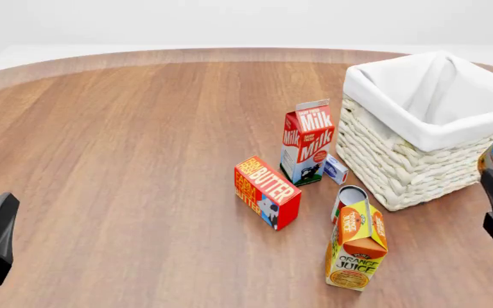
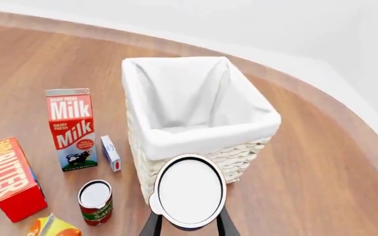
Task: Pick up the alphabet soup, and put it in the basket.
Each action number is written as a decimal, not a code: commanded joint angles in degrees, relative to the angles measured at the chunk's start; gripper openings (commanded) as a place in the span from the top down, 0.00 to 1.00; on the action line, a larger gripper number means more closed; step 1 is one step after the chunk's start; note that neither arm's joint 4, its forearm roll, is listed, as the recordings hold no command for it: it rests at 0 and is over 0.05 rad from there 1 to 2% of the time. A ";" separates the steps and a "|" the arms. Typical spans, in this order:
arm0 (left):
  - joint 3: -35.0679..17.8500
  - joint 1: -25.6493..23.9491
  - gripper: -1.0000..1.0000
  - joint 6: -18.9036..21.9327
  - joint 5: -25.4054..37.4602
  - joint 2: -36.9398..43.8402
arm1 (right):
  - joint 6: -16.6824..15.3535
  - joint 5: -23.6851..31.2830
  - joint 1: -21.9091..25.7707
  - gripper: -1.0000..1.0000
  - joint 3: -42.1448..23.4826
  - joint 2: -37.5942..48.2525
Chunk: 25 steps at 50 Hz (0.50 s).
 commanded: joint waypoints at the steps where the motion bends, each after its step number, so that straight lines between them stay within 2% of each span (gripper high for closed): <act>1: 0.00 0.00 0.00 0.00 0.00 0.00 | 0.41 2.81 0.10 1.00 -3.69 -1.79; 9: 0.00 0.00 0.00 0.00 0.00 0.00 | 0.41 2.82 0.10 1.00 -3.69 -1.79; 11: 0.00 0.00 0.00 0.00 0.00 0.00 | 0.06 3.82 0.26 1.00 -6.44 -1.43; 25: 0.00 0.00 0.00 0.00 0.00 0.00 | 0.49 4.09 0.65 1.00 -8.53 -0.62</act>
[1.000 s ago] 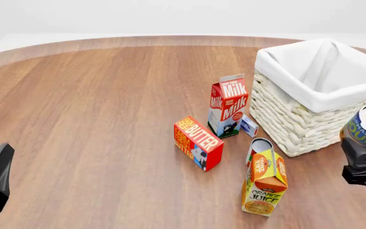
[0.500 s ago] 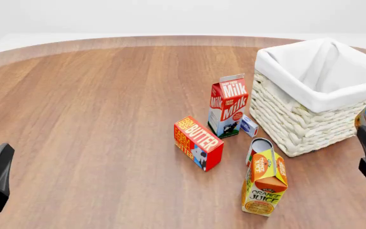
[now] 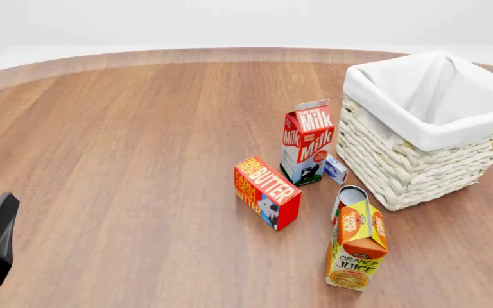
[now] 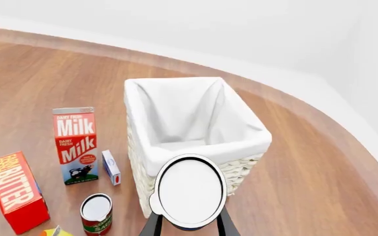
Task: Pick up the alphabet soup, and put it in the basket.
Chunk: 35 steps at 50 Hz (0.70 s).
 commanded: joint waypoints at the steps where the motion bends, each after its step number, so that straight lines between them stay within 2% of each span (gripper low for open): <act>1: 0.00 0.00 0.00 0.00 0.00 0.00 | 1.44 0.48 0.12 1.00 -3.04 0.42; 35: 0.00 0.00 0.00 0.00 0.00 0.00 | 1.64 -3.84 2.30 1.00 -7.27 7.29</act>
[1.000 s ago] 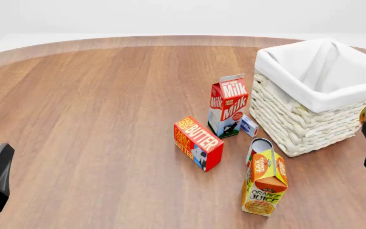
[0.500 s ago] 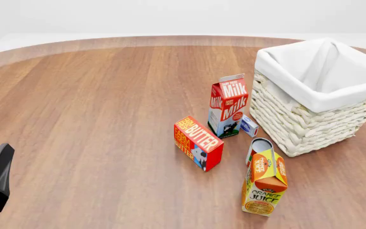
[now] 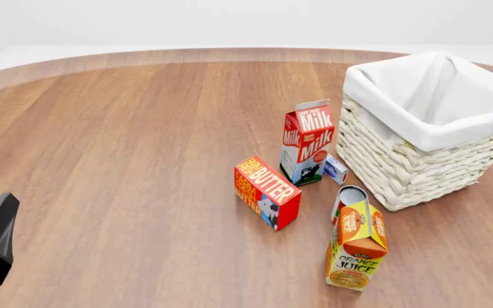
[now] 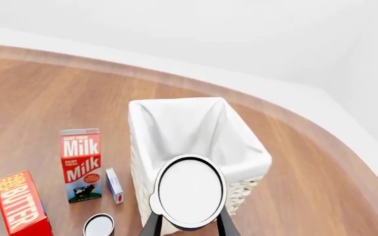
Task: Pick up the alphabet soup, and put it in the basket.
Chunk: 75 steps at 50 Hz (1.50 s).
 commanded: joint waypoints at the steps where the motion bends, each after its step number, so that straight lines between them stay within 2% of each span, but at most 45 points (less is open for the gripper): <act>1: 0.00 0.00 0.00 0.00 0.00 0.00 | 1.41 -2.12 0.70 1.00 -2.36 2.98; 47: 0.00 0.00 0.00 0.00 0.00 0.00 | 1.44 -9.10 1.95 1.00 -9.88 17.55; 69: 0.00 0.00 0.00 0.00 0.00 0.00 | 1.02 -7.82 1.25 1.00 -14.37 20.13; 75: 0.00 0.00 0.00 0.00 0.00 0.00 | 0.23 -6.77 1.98 1.00 -17.61 23.55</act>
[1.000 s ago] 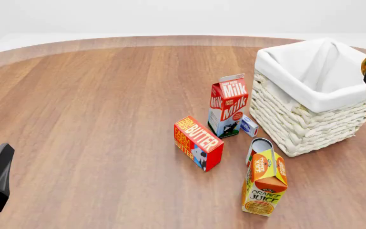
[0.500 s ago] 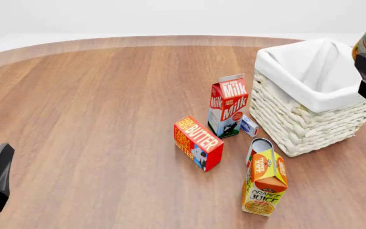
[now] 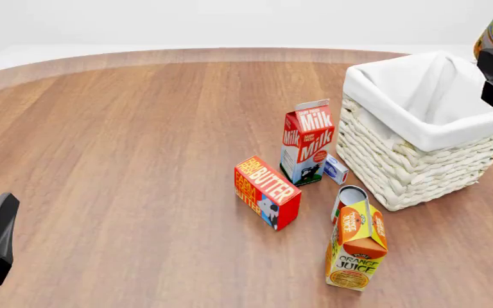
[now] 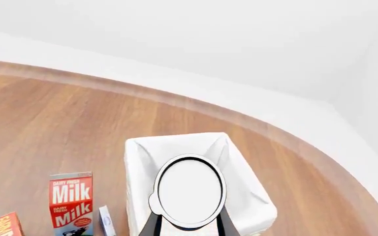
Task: Pick up the alphabet soup, and put it in the basket.
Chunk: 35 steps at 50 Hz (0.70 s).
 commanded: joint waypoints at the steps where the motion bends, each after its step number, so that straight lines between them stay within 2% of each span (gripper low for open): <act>1: 0.00 0.00 0.00 0.00 0.00 0.00 | 0.55 1.06 0.39 1.00 -4.22 3.26; 14: 0.00 0.00 0.00 0.00 0.00 0.00 | 1.16 3.42 0.17 1.00 -7.58 6.07; 21: 0.00 0.00 0.00 0.00 0.00 0.00 | 0.47 6.50 0.03 1.00 -10.90 7.33; 25: 0.00 0.00 0.00 0.00 0.00 0.00 | 0.47 6.50 0.03 1.00 -10.91 7.33; 27: 0.00 0.00 0.00 0.00 0.00 0.00 | 1.80 8.84 0.87 1.00 -13.28 7.84; 28: 0.00 0.00 0.00 0.00 0.00 0.00 | 0.97 8.93 0.47 1.00 -13.47 8.06; 35: 0.00 0.00 0.00 0.00 0.00 0.00 | 0.69 10.23 0.70 1.00 -14.86 9.29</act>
